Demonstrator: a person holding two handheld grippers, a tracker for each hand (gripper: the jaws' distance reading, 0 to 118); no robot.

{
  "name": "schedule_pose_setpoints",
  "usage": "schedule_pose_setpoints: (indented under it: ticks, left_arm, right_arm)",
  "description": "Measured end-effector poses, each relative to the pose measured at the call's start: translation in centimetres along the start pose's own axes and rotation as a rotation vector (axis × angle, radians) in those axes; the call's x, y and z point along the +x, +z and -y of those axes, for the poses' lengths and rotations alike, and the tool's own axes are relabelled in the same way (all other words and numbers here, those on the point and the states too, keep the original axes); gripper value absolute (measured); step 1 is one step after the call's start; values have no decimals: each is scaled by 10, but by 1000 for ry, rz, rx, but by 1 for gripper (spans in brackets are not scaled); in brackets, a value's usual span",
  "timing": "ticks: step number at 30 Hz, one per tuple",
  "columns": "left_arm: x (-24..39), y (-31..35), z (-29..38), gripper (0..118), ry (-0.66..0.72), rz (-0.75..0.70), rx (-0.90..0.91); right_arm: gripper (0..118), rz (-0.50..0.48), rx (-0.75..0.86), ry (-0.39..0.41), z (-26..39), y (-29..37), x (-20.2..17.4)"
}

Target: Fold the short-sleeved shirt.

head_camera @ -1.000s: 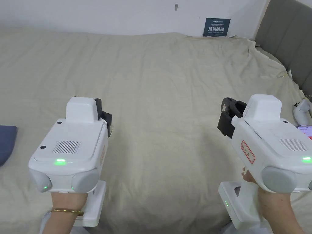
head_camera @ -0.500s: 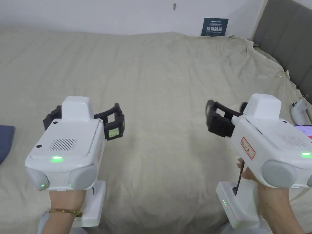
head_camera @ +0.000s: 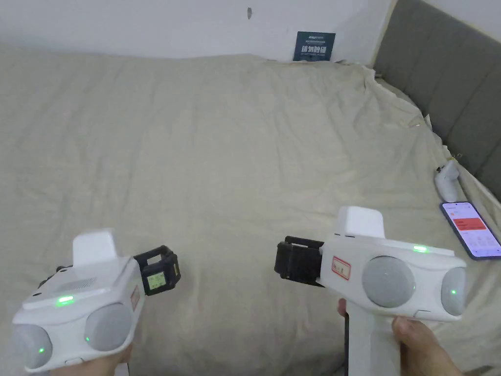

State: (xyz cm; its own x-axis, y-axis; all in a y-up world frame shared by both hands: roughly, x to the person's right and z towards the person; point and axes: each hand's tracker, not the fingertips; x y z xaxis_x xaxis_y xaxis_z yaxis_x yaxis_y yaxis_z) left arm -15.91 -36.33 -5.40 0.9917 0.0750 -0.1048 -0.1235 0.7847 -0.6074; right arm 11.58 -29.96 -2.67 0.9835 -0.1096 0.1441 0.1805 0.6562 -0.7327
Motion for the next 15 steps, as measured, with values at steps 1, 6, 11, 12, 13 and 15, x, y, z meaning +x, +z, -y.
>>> schedule_pose_setpoints:
  ticks: [1,6,11,12,13,15]
  left_arm:
    - [1,-5,7,118,-21,-14,-34]
    - [-1,-20,31,118,6,19,-127]
    - [-3,-38,43,118,-4,15,-201]
    - [-4,-40,44,118,-6,12,-210]
    - [-6,-44,44,118,-5,7,-222]
    - [-10,-53,41,118,13,2,-246]
  right_arm:
    - [116,8,-34,9,4,-2,-3]
    - [117,26,-119,39,16,-25,-9]
    - [116,174,-288,-36,24,-68,-7]
    - [116,146,-279,-58,27,-70,-7]
    - [116,117,-283,-69,30,-73,-5]
    - [116,58,-351,-82,35,-84,-5]
